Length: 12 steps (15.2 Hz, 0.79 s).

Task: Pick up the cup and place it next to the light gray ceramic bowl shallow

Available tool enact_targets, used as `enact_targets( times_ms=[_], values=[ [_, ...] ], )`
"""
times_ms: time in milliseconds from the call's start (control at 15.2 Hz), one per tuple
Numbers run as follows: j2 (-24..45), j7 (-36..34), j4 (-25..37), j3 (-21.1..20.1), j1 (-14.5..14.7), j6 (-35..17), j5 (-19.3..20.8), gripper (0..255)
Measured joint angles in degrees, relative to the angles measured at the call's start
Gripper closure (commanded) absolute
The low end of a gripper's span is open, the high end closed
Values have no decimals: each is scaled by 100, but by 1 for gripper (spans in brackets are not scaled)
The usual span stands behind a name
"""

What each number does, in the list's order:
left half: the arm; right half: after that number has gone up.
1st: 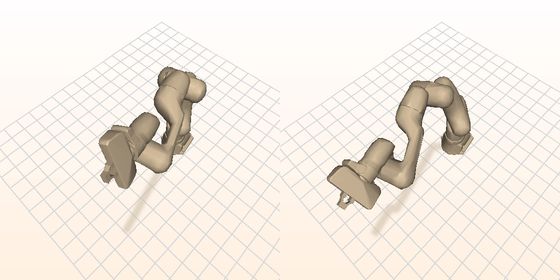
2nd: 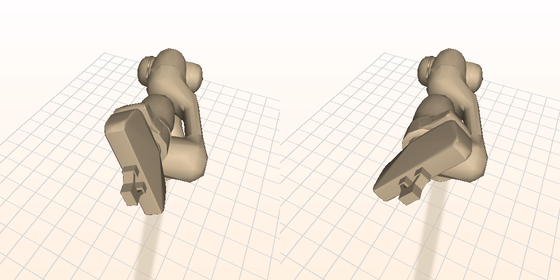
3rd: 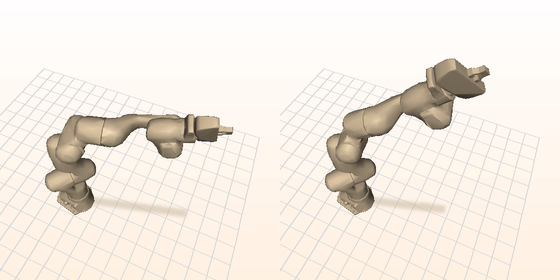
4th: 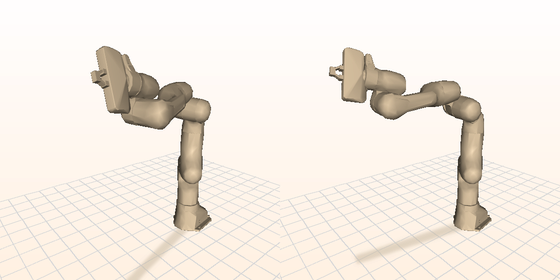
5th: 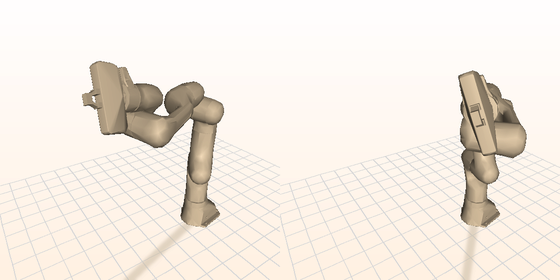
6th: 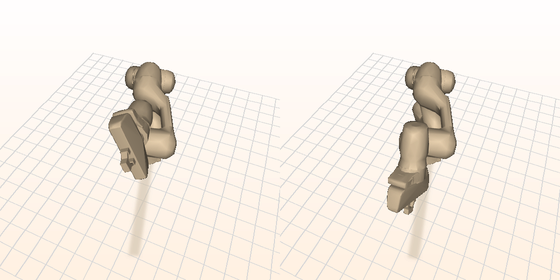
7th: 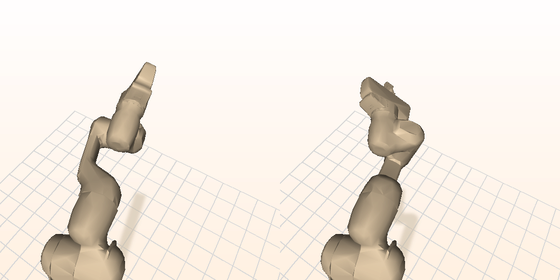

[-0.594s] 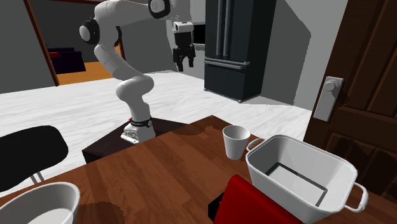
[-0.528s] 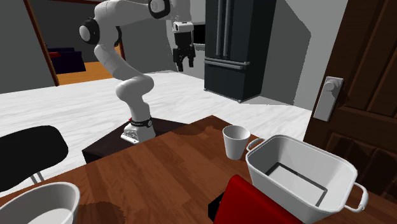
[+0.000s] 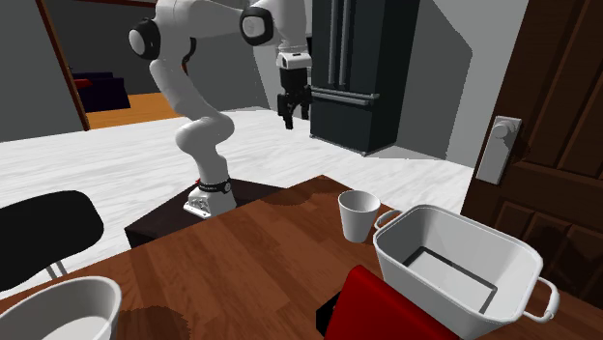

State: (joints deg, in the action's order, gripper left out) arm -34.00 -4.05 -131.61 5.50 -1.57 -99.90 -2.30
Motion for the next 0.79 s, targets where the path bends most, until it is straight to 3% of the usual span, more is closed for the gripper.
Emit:
enact_targets(
  times_ms=[792],
  values=[
    [2397,891,879,772,-99,-1251,-489,0]
  ],
)
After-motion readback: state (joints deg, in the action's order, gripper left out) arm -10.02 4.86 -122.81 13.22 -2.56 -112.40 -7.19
